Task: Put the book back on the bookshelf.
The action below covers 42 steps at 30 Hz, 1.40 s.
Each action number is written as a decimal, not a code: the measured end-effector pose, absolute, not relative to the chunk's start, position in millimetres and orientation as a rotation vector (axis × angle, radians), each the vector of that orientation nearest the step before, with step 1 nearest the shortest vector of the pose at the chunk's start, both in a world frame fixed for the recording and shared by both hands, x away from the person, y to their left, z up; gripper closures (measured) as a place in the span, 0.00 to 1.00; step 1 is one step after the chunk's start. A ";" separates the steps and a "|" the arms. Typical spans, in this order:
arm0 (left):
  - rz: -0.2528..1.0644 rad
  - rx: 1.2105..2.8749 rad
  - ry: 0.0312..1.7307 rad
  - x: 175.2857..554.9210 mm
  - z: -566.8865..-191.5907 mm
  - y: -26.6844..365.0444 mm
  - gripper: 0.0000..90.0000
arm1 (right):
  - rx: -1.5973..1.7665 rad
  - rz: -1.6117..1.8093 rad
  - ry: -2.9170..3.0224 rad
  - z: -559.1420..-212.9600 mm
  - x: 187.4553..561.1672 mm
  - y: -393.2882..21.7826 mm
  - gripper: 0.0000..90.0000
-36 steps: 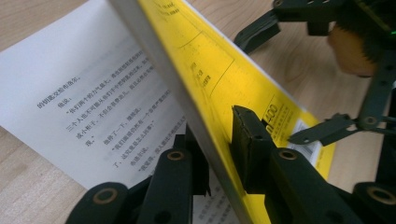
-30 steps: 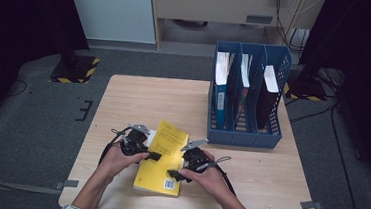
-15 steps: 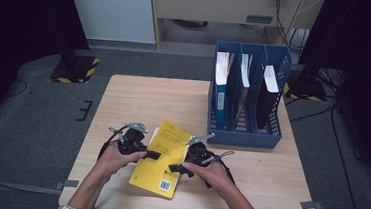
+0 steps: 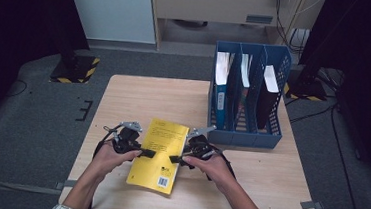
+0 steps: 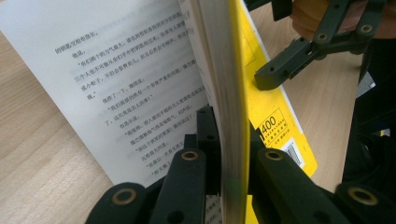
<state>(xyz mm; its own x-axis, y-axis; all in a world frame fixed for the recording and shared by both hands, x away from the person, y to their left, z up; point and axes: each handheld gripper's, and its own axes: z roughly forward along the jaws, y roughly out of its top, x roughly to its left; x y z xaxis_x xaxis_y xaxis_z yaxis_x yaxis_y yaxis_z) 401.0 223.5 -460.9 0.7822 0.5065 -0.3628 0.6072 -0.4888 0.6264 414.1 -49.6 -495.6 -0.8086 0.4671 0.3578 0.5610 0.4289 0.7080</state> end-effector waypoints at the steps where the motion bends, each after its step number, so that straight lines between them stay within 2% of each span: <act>1: -0.158 2.187 0.824 401.4 -460.1 224.5 0.94 | -0.919 -1.336 -2.577 -492.3 414.4 -49.2 0.40; 6: -0.132 2.184 0.822 402.5 -456.8 226.8 0.94 | -0.872 -1.359 -2.643 -473.9 414.5 -46.2 0.45; 12: -0.102 2.170 0.815 401.8 -452.0 227.3 0.94 | -0.808 -1.348 -2.710 -455.6 413.5 -39.9 0.45; 18: -0.093 2.156 0.803 401.7 -449.9 224.7 0.95 | -0.769 -1.294 -2.772 -450.3 413.8 -29.6 0.45; 29: -0.021 2.148 0.819 404.0 -443.5 221.5 0.95 | -0.771 -1.288 -2.874 -439.5 422.1 -26.6 0.54; 35: 0.012 2.153 0.812 404.6 -439.8 220.3 0.95 | -0.744 -1.270 -2.927 -429.2 422.2 -23.4 0.52; 42: 0.071 2.141 0.820 405.9 -436.8 219.7 0.95 | -0.740 -1.299 -2.969 -422.3 423.5 -21.5 0.62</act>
<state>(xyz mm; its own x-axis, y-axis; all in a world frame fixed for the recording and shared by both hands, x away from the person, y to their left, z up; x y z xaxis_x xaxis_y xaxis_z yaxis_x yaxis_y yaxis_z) 405.9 219.7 -436.8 0.7862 0.5776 -0.2198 0.5309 -0.4491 0.7186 423.5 -21.5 -422.3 -0.8852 0.4650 0.0105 0.3233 0.5989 0.7326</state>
